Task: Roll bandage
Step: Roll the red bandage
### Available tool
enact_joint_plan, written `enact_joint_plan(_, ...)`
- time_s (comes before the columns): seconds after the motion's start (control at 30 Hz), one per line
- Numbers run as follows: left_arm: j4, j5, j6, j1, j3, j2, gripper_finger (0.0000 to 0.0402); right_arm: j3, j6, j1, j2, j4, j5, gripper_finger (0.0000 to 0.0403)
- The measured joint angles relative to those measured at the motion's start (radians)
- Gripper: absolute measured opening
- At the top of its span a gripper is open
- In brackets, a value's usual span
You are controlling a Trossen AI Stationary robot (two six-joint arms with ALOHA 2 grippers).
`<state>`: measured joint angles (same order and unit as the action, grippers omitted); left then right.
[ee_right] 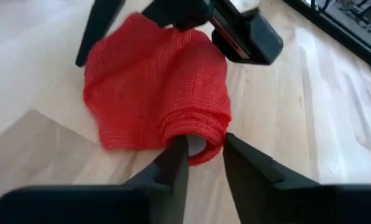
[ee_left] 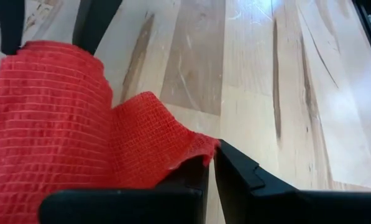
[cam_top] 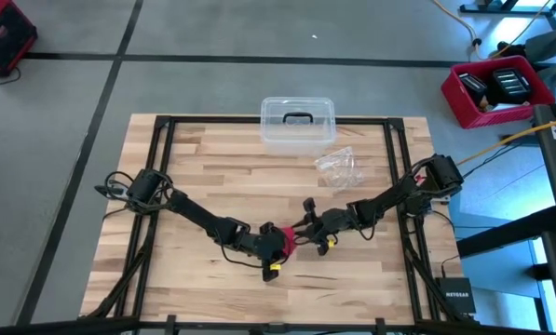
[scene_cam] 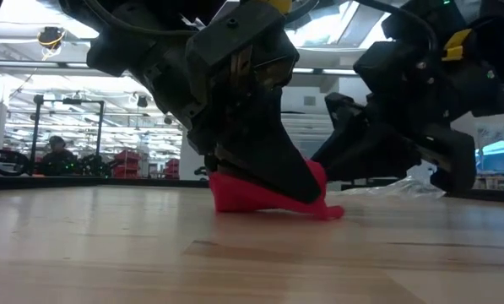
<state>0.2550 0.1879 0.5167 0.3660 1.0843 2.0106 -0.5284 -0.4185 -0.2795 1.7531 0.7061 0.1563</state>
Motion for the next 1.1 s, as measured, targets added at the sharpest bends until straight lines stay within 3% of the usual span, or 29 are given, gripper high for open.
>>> enact_joint_plan(0.17, 0.004, 0.0, 0.0, 0.0, 0.0, 0.0, 0.0017, -0.001, 0.02, -0.001, -0.001, 0.001, 0.002, 0.0072)
enact_joint_plan(0.37, 0.016, 0.0, 0.0, 0.001, 0.0, 0.0, 0.0017, -0.001, 0.036, -0.001, -0.001, 0.0, 0.006, 0.0007)
enact_joint_plan(0.67, 0.018, 0.014, -0.004, 0.015, 0.0, 0.0, 0.0017, -0.001, 0.256, -0.002, -0.001, -0.001, 0.012, 0.0005)
enact_joint_plan(0.83, 0.006, 0.063, -0.067, 0.048, 0.042, 0.0, 0.0003, -0.001, 0.301, -0.002, -0.001, -0.007, 0.035, 0.0003)
enact_joint_plan(1.1, -0.215, 0.12, -0.134, 0.075, 0.179, -0.001, 0.0, -0.001, 0.31, -0.002, -0.001, -0.007, 0.035, 0.0002)
